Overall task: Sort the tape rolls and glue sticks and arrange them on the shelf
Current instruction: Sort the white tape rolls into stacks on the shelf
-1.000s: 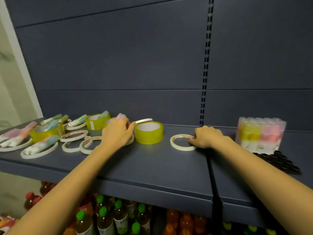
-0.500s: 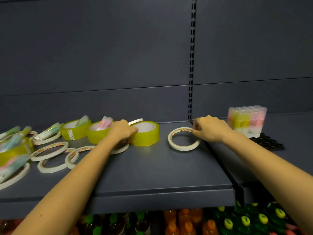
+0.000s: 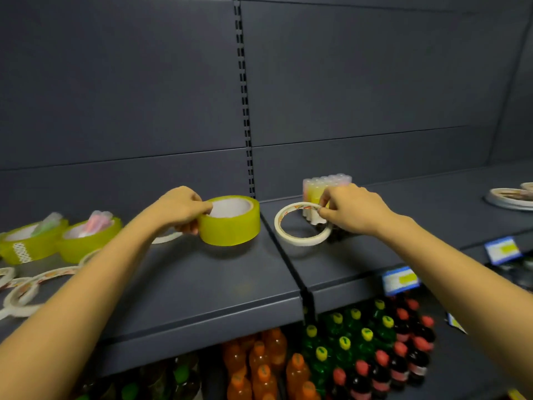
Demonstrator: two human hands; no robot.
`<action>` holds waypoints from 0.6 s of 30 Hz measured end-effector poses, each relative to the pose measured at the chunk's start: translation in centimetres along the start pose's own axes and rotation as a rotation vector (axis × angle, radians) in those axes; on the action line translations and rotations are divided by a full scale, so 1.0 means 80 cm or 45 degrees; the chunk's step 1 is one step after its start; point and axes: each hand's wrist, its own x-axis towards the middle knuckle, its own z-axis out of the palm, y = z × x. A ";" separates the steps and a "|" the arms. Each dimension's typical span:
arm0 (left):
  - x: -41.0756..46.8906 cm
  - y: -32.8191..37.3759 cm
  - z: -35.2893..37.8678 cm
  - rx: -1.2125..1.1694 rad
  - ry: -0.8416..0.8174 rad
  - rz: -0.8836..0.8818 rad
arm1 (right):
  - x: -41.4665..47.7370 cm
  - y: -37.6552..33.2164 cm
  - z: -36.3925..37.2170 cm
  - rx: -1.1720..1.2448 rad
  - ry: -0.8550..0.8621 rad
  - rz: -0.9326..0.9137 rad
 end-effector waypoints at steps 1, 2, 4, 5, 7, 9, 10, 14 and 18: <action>-0.002 0.016 0.009 -0.027 -0.007 0.023 | -0.007 0.018 -0.007 -0.013 0.006 0.039; -0.005 0.032 0.019 -0.040 -0.007 0.046 | -0.016 0.037 -0.015 -0.017 0.011 0.075; -0.010 0.065 0.040 -0.043 -0.017 0.090 | -0.035 0.075 -0.028 -0.003 0.013 0.141; -0.013 0.083 0.051 -0.048 -0.031 0.109 | -0.046 0.096 -0.035 0.008 0.004 0.174; -0.018 0.119 0.077 -0.071 -0.072 0.148 | -0.068 0.136 -0.048 0.009 -0.014 0.233; -0.022 0.156 0.103 -0.094 -0.105 0.183 | -0.090 0.175 -0.063 -0.012 -0.028 0.281; -0.024 0.174 0.116 -0.100 -0.118 0.198 | -0.100 0.195 -0.070 -0.016 -0.036 0.302; -0.031 0.237 0.171 -0.089 -0.165 0.267 | -0.137 0.271 -0.097 -0.015 -0.047 0.370; -0.033 0.292 0.222 -0.115 -0.202 0.307 | -0.169 0.342 -0.118 -0.075 -0.032 0.447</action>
